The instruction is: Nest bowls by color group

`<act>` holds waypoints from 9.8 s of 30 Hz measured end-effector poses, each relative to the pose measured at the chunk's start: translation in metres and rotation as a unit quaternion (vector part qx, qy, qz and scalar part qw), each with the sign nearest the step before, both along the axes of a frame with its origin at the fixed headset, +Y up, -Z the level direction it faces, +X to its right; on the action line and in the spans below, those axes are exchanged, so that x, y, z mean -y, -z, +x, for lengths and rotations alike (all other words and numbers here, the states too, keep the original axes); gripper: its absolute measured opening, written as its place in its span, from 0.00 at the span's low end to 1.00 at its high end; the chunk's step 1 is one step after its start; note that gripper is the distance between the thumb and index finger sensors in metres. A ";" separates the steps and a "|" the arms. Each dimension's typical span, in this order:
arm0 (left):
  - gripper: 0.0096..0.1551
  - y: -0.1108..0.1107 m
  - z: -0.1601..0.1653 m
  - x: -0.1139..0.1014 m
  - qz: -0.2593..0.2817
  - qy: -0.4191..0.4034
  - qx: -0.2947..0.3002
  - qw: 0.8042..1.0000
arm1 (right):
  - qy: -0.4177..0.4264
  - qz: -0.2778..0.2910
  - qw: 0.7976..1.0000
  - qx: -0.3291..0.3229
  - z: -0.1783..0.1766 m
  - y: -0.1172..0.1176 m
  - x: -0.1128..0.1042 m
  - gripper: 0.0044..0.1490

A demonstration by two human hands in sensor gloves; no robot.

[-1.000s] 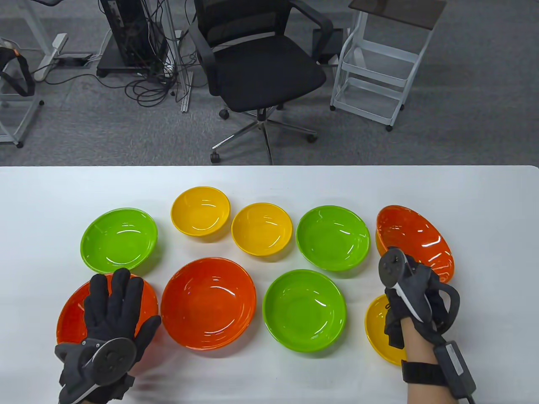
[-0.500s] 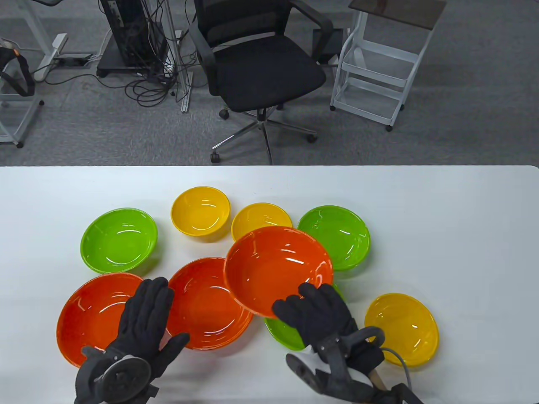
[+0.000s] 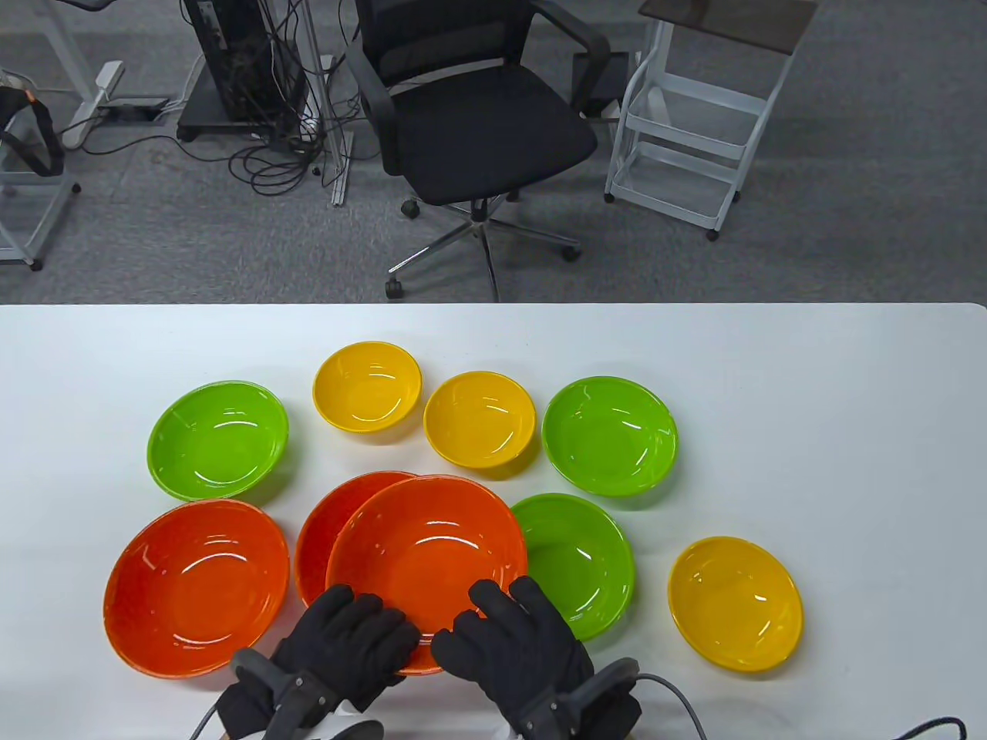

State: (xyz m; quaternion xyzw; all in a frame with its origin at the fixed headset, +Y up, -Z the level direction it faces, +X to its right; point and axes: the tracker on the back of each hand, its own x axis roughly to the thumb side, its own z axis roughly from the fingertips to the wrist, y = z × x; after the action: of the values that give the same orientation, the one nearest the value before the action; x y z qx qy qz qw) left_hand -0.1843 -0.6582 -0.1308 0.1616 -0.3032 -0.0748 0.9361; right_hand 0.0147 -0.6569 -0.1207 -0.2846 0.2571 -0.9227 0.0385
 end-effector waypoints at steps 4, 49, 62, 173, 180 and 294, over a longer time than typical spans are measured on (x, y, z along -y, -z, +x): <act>0.21 0.005 -0.001 -0.011 0.033 0.033 -0.014 0.999 | 0.024 -0.017 0.999 0.025 0.005 0.011 0.002 0.34; 0.26 0.034 -0.160 0.045 -0.147 0.043 -0.255 0.955 | 0.079 -0.131 0.968 0.197 0.065 0.062 0.035 0.37; 0.33 0.040 -0.161 0.056 -0.208 0.045 -0.247 0.945 | 0.070 -0.145 0.967 0.197 0.064 0.063 0.036 0.37; 0.40 0.054 -0.140 0.055 -0.227 -0.060 -0.239 0.942 | 0.103 -0.187 0.951 0.224 0.072 0.069 0.044 0.40; 0.42 0.066 -0.135 0.007 -0.174 -0.085 -0.250 0.949 | 0.107 -0.186 0.951 0.223 0.072 0.069 0.044 0.40; 0.43 0.068 0.036 0.001 0.023 -0.031 -0.049 0.998 | 0.035 -0.045 0.971 0.234 0.080 0.066 0.023 0.23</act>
State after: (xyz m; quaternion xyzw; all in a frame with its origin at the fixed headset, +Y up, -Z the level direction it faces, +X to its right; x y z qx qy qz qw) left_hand -0.1482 -0.6592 -0.1990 0.1882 -0.2499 -0.0600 0.9479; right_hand 0.0952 -0.6796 -0.1870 -0.0536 0.2091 -0.9750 0.0526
